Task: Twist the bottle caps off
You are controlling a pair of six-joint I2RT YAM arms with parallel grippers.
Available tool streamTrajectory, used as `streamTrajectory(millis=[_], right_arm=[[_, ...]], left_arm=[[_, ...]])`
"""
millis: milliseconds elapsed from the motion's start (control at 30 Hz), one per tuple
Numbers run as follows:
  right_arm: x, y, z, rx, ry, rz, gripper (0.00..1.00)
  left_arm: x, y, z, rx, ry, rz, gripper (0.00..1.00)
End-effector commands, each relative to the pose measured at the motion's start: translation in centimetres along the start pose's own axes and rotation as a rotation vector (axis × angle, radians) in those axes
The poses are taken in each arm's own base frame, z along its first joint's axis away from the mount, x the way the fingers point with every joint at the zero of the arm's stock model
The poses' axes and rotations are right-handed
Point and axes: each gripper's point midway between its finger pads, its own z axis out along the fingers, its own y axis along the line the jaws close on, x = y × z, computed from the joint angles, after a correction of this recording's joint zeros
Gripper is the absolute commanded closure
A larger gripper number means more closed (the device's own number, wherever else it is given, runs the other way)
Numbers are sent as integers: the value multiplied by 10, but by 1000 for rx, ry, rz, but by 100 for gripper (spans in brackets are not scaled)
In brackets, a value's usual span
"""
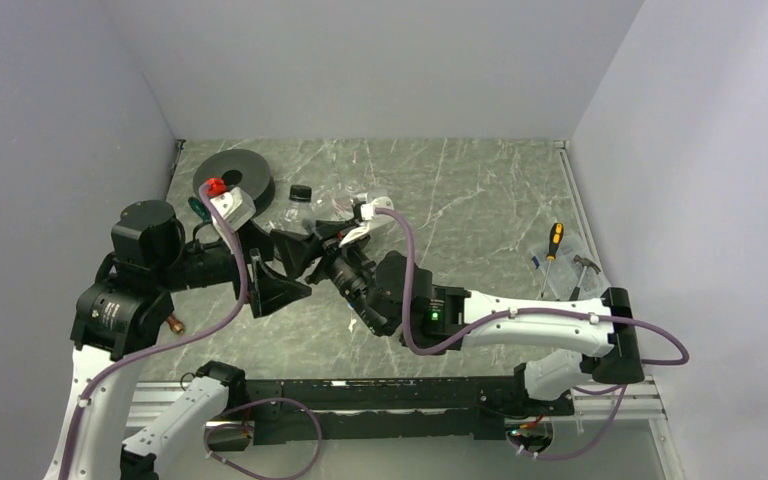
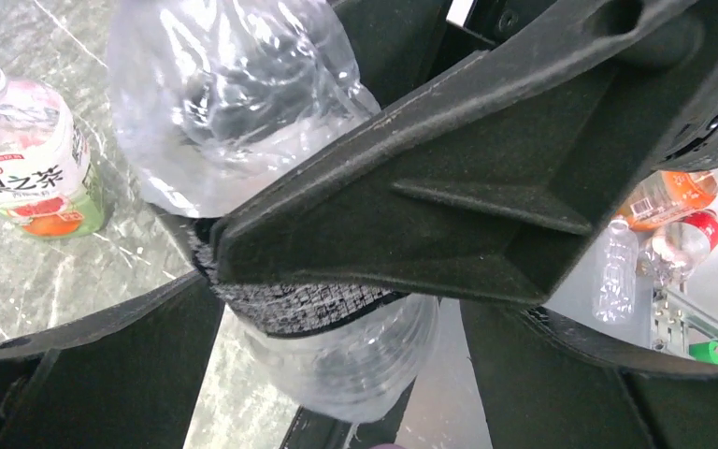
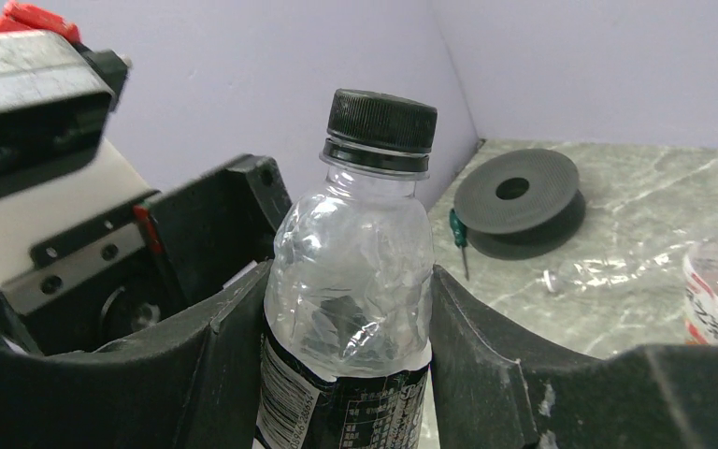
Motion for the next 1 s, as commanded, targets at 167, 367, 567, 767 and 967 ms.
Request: streamTrajectory(millis=[167,367,567,767,967], right_arm=[[-21,42,2,-116,-56,47,52],[-24,46,-8,-195,5,-1,28],[-72,29,-33,-320,17,38,21],[-105,16,-29,-367,52,56,22],[-89,39,-14,-421,154,33,22]], left_arm=[[-5,3,-1,-12,-43,91,34],[-7,6,-8,-63,-63,199,56],[6,-2,-12,-20,-29,277,54],[16,-8,-14,36,-11,379,55],[17,0,-14,3,-11,428,55]])
